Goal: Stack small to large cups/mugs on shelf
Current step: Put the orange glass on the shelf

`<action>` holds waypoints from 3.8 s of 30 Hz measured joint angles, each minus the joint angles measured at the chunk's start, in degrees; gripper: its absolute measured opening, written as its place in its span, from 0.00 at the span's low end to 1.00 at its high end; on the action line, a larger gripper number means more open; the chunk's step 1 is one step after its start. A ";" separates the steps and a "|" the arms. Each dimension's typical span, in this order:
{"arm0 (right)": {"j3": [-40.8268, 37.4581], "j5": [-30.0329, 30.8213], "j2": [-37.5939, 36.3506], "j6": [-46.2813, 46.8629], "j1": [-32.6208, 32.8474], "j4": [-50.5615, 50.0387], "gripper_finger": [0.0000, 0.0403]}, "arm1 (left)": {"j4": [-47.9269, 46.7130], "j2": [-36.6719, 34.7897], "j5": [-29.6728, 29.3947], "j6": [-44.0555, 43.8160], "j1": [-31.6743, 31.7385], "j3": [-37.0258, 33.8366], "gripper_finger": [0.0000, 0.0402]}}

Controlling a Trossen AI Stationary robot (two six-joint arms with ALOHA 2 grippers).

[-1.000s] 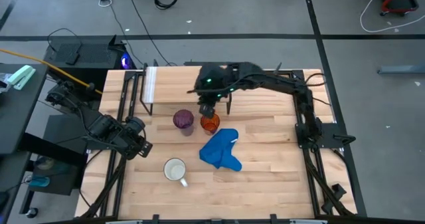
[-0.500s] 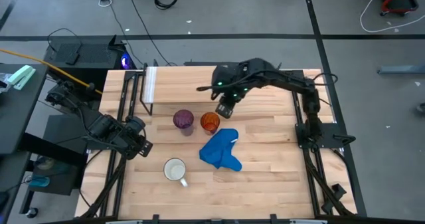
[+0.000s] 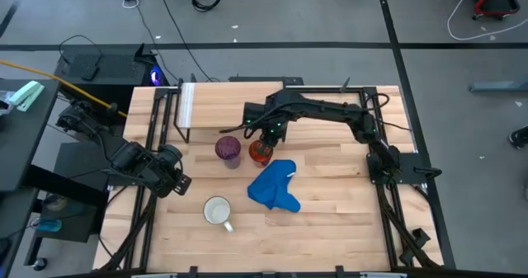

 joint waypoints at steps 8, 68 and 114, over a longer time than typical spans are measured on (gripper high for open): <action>-0.07 -0.02 0.79 0.13 0.02 0.32 0.23 | 0.00 0.02 0.00 0.22 0.00 0.00 0.10; -31.76 -1.44 -9.88 12.14 -1.65 26.87 0.23 | 0.99 0.01 0.00 1.18 -0.09 0.00 0.13; -53.14 15.09 -27.81 56.83 15.10 43.47 0.23 | 1.51 0.02 -3.30 2.62 -0.02 0.00 0.13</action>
